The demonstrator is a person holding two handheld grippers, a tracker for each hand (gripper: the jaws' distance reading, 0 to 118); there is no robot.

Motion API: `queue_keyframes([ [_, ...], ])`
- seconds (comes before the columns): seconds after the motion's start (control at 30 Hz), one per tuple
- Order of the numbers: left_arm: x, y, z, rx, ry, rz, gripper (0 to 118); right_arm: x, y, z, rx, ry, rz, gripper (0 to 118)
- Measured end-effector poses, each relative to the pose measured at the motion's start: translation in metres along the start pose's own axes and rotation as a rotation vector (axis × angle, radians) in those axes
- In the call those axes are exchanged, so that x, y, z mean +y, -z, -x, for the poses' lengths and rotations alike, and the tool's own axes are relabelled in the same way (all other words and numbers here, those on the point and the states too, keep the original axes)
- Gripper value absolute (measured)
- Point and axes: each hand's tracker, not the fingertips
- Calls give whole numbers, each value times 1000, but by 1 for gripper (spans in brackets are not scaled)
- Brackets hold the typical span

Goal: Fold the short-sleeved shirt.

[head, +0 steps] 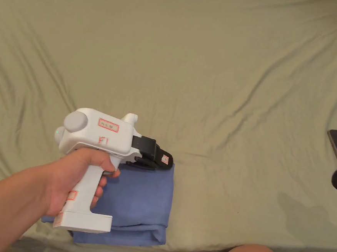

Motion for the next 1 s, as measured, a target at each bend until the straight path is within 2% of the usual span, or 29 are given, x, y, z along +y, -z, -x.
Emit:
queue_keyframes([
  [0.1,-2,-42,-20,25,118,-50,0,16,5,24,55,-26,-10,0],
  [0.23,-14,-117,-31,2,180,-133,0,33,16,72,161,-103,-18,0],
  [0.37,-36,-189,-28,56,208,-222,0,39,41,121,136,-129,43,0],
  [0.43,-50,-223,-23,94,234,-257,0,38,65,149,101,-86,85,0],
  [0.47,-54,-235,-20,124,244,-274,0,35,76,160,119,-71,80,0],
  [0.5,-60,-249,-16,155,248,-283,0,29,91,173,133,-63,80,0],
  [0.6,-73,-273,-6,235,274,-292,0,7,142,198,79,-65,122,0],
  [0.7,-83,-283,7,319,305,-262,0,-29,190,208,47,9,228,0],
  [0.77,-87,-280,17,336,302,-243,0,-55,219,211,-15,-30,295,0],
  [0.83,-85,-274,30,337,298,-223,0,-72,238,209,-62,-19,355,0],
  [0.9,-81,-266,47,341,265,-193,0,-84,249,202,-66,12,385,0],
  [1.0,-73,-249,71,309,201,-120,0,-96,261,195,-96,11,428,0],
])
